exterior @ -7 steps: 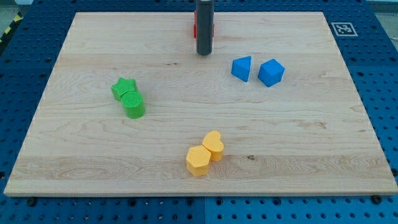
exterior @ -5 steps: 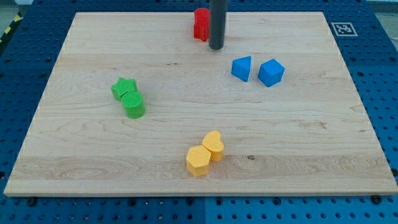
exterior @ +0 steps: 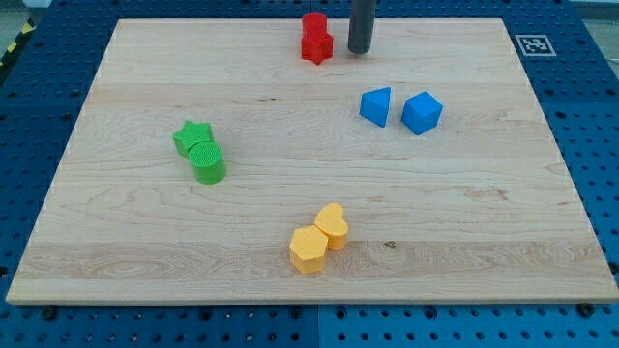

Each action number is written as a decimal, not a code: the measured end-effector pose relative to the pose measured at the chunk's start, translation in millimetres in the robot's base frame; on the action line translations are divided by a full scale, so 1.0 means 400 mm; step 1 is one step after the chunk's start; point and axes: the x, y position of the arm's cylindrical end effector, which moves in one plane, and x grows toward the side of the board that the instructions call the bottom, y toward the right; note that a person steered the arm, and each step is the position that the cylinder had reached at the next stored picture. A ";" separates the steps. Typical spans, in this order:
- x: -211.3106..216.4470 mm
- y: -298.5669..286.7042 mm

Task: Slide the red star towards the top left

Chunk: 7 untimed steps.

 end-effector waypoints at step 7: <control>0.020 -0.429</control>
